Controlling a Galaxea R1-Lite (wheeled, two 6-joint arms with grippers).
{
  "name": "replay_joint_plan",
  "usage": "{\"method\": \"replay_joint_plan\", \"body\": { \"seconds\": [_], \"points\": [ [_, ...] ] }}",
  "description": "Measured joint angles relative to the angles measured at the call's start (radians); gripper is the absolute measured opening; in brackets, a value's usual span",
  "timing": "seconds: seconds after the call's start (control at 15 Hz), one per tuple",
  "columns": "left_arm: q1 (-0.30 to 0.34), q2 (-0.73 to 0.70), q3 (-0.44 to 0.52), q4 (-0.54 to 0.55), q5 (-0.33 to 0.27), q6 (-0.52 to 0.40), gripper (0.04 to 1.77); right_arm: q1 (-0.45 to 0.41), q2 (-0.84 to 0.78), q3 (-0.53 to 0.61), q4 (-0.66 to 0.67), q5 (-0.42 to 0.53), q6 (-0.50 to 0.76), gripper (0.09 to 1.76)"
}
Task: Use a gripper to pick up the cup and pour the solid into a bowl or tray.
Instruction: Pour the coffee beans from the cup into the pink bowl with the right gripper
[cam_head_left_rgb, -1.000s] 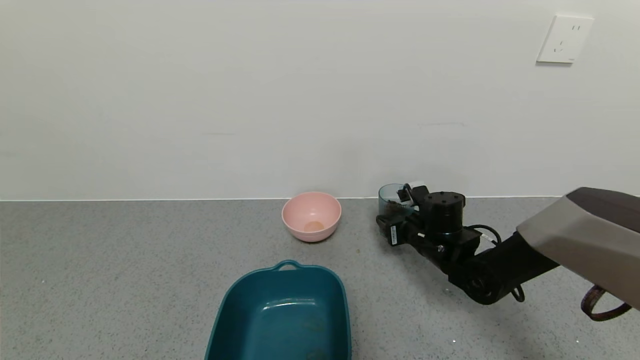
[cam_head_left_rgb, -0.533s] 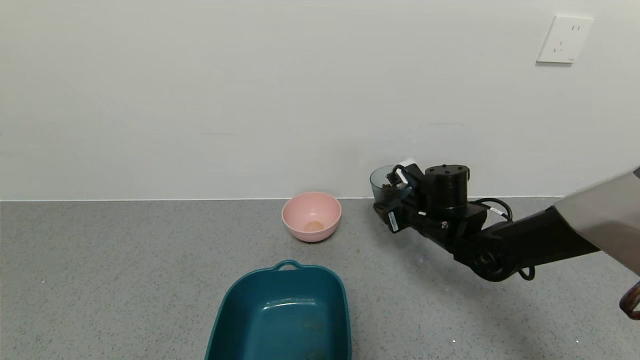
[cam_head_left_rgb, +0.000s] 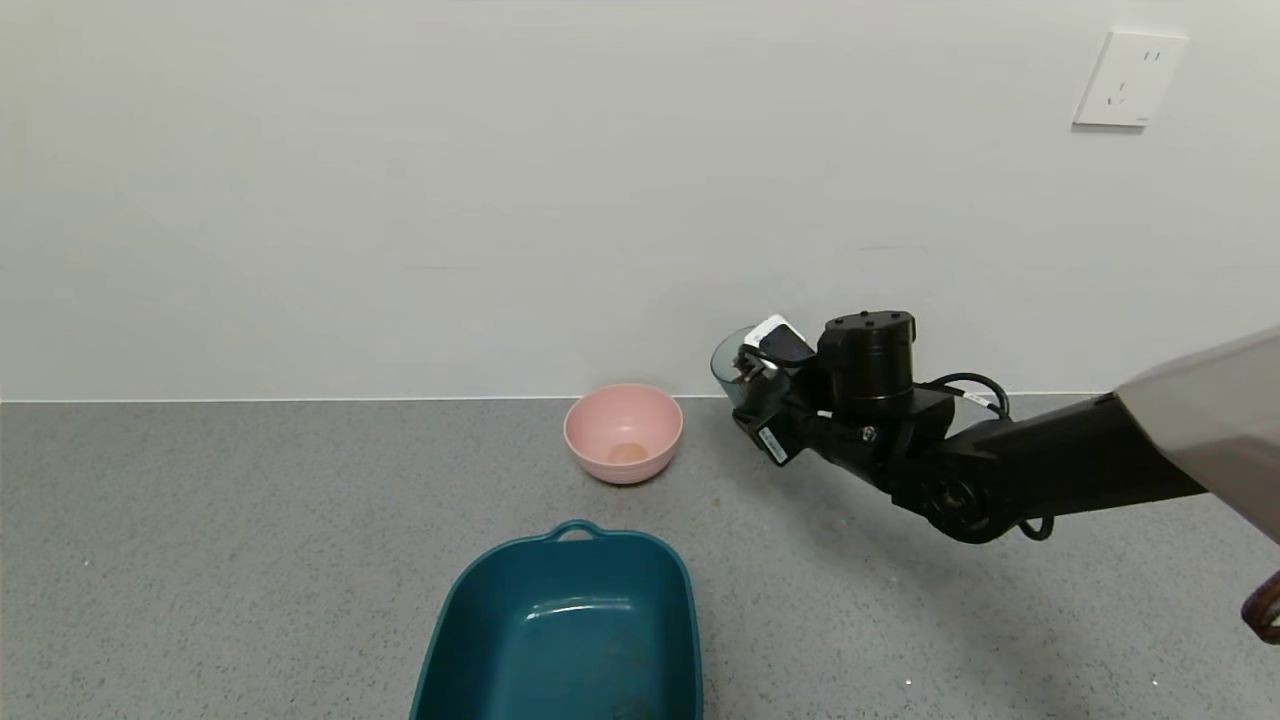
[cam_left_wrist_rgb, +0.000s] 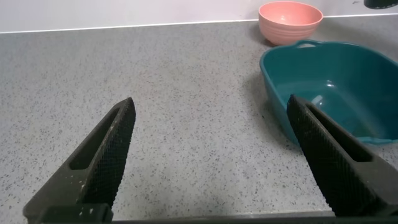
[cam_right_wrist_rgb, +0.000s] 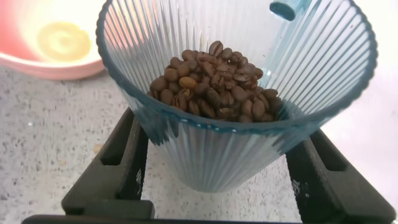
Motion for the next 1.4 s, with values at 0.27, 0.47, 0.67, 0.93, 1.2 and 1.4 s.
{"method": "replay_joint_plan", "body": {
  "seconds": [0.27, 0.47, 0.67, 0.93, 1.2, 1.4],
  "points": [
    [0.000, 0.000, 0.000, 0.000, 0.000, 0.000, 1.75, 0.029, 0.027, -0.103, 0.088, -0.058, -0.052, 1.32],
    [0.000, 0.000, 0.000, 0.000, 0.000, 0.000, 1.75, 0.035, 0.067, -0.213, 0.171, -0.093, -0.101, 1.32],
    [0.000, 0.000, 0.000, 0.000, 0.000, 0.000, 1.75, 0.048, 0.114, -0.313, 0.238, -0.136, -0.150, 1.32],
    [0.000, 0.000, 0.000, 0.000, 0.000, 0.000, 1.75, 0.067, 0.173, -0.412, 0.298, -0.191, -0.231, 1.32],
    [0.000, 0.000, 0.000, 0.000, 0.000, 0.000, 1.75, 0.092, 0.233, -0.506, 0.322, -0.261, -0.298, 1.32],
    [0.000, 0.000, 0.000, 0.000, 0.000, 0.000, 1.75, 0.104, 0.281, -0.573, 0.325, -0.304, -0.380, 1.32]
  ]
}}
